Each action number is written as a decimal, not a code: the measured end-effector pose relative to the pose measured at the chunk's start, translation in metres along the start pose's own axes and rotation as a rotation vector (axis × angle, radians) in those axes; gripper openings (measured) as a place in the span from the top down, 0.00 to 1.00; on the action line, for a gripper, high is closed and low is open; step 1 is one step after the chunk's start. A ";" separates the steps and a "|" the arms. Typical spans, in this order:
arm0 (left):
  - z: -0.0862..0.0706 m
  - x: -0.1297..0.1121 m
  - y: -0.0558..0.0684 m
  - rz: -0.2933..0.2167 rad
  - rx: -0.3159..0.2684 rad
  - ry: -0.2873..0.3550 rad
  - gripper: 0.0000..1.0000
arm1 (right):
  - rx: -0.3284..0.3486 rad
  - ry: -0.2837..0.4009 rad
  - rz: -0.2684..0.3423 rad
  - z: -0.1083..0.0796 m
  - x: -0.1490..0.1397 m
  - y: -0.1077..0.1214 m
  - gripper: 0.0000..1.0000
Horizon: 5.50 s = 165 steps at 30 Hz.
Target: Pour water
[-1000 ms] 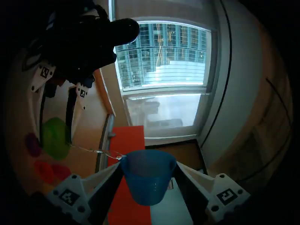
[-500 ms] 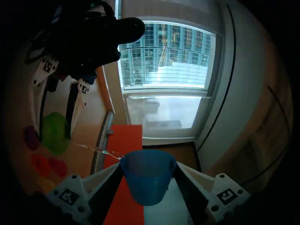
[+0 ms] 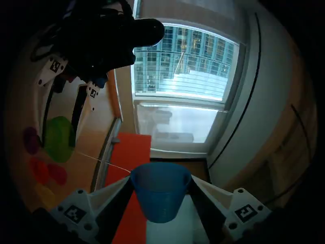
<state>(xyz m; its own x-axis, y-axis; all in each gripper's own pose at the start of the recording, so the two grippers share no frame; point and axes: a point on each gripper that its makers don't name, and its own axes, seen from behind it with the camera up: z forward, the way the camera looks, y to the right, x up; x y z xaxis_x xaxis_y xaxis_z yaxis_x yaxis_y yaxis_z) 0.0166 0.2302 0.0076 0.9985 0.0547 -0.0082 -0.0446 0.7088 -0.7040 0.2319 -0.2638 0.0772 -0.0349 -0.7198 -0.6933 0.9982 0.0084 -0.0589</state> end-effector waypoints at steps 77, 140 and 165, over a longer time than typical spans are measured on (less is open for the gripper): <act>-0.029 0.014 -0.052 0.011 0.120 0.010 0.11 | 0.071 -0.037 1.477 -0.058 0.012 -0.046 0.08; -0.063 -0.174 -0.057 0.031 0.057 -0.543 0.11 | 0.378 -0.480 1.557 -0.147 -0.061 -0.306 0.07; -0.067 -0.201 -0.048 -0.026 0.029 -0.568 0.11 | 0.445 -0.529 1.542 -0.153 -0.052 -0.338 0.07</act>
<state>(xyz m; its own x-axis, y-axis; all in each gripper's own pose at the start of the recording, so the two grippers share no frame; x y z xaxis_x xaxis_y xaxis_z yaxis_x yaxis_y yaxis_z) -0.1798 0.1382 -0.0040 0.8252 0.4011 0.3977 -0.0291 0.7333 -0.6793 -0.1113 -0.1230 0.0240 0.8420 -0.3657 0.3965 0.0229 0.7587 0.6510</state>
